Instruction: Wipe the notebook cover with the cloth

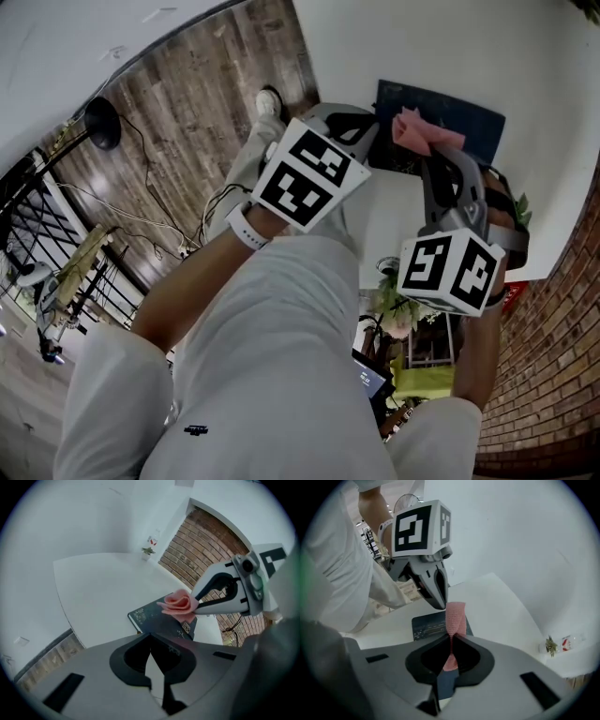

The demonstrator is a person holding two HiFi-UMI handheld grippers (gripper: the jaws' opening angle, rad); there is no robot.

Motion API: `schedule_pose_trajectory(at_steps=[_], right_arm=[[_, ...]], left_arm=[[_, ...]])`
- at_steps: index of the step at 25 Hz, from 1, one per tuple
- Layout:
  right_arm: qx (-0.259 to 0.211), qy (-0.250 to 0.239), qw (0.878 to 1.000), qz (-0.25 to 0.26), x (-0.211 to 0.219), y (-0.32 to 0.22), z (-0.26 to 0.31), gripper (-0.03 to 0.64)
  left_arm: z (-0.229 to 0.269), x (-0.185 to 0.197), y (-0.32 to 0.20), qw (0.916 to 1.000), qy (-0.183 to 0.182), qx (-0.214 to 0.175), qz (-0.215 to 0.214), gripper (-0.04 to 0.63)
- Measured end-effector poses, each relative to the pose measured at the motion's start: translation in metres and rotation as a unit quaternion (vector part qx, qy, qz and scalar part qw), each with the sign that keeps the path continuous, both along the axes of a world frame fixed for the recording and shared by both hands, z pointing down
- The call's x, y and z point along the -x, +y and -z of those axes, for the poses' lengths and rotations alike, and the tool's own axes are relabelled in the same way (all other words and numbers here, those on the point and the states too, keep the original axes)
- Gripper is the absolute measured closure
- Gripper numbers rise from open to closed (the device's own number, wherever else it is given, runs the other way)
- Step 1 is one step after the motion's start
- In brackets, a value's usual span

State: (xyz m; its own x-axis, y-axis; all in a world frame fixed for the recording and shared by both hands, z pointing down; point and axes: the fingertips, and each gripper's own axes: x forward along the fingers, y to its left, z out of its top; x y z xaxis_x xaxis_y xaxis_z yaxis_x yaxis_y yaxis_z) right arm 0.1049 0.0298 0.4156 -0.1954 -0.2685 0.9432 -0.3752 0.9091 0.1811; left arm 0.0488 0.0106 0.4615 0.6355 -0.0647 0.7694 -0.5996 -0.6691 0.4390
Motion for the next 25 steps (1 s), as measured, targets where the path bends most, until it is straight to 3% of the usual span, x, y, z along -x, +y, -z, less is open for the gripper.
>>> schedule_pose_trajectory(at_steps=[5, 9, 19, 25], right_arm=[[-0.020, 0.006, 1.000, 0.011, 0.002, -0.032, -0.015, 0.588], [-0.016, 0.038, 0.999, 0.027, -0.005, -0.045, -0.035, 0.588], [0.006, 0.083, 0.992, 0.098, -0.003, -0.028, -0.050, 0.588], [0.023, 0.080, 0.989, 0.118, 0.001, -0.005, -0.051, 0.588]], left_arm=[[-0.002, 0.004, -0.001, 1.0000, 0.000, 0.003, 0.003, 0.576], [-0.007, 0.006, -0.001, 1.0000, -0.001, 0.009, 0.004, 0.576], [-0.019, 0.008, 0.003, 0.9996, -0.012, 0.024, -0.009, 0.575], [-0.017, 0.007, 0.000, 0.9998, -0.013, 0.013, -0.006, 0.576]])
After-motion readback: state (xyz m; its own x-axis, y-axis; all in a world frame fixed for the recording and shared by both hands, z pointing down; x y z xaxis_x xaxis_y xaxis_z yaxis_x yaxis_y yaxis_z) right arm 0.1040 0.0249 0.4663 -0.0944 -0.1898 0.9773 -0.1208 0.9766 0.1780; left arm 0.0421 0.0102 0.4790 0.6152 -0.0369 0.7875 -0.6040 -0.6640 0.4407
